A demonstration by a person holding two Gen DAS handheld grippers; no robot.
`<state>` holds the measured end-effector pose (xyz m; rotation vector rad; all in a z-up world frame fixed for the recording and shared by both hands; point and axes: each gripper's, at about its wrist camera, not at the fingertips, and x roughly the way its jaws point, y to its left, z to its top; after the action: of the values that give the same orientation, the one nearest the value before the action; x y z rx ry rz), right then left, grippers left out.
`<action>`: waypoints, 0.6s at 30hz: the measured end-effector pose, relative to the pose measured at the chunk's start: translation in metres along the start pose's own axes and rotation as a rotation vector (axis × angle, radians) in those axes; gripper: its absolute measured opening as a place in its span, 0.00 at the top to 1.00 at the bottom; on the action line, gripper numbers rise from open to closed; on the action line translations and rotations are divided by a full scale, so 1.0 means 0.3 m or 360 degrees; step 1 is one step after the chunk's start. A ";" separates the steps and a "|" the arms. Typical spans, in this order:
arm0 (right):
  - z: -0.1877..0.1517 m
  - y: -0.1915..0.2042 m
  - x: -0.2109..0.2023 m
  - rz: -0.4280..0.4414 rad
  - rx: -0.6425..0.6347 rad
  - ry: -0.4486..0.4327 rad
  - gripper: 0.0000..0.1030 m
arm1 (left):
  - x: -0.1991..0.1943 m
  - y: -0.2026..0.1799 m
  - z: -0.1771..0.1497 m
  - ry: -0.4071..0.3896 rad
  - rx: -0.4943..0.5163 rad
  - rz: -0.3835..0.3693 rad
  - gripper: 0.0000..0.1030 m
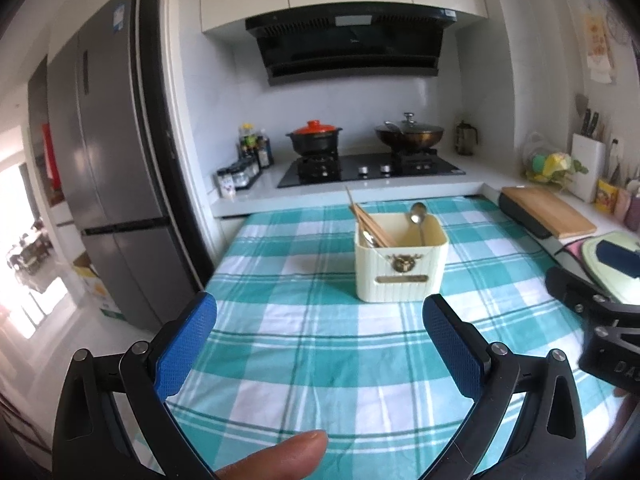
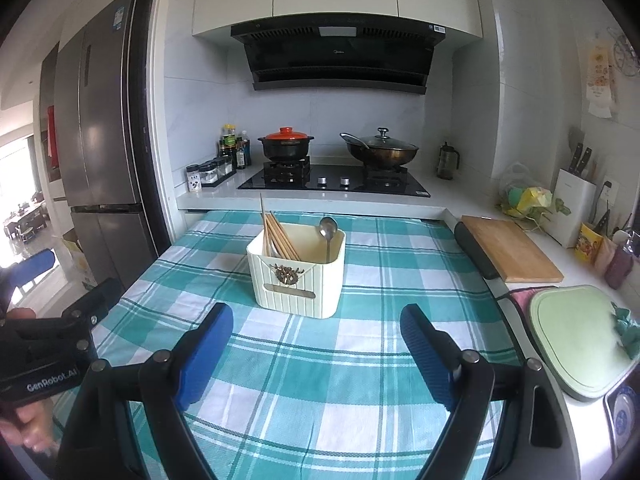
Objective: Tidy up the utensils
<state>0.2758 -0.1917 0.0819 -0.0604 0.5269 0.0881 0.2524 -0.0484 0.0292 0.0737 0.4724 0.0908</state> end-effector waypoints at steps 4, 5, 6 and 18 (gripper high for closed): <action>0.005 0.015 -0.022 -0.0009 -0.0015 0.0001 0.15 | -0.022 0.002 0.009 0.0018 -0.0009 -0.0066 0.00; 0.007 0.016 -0.029 -0.0005 -0.0014 -0.0001 0.15 | -0.027 0.001 0.012 0.0021 -0.0012 -0.0070 0.00; 0.010 0.019 -0.035 -0.0001 -0.0015 -0.0001 0.15 | -0.029 0.003 0.015 0.0032 -0.0020 -0.0076 0.00; 0.016 0.043 -0.085 0.0020 -0.0022 -0.0012 0.15 | -0.029 0.019 0.020 0.0081 -0.0073 -0.0022 0.00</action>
<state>0.2551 -0.1803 0.0984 -0.0700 0.5193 0.1042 0.2470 -0.0441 0.0390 0.0235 0.5216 0.0901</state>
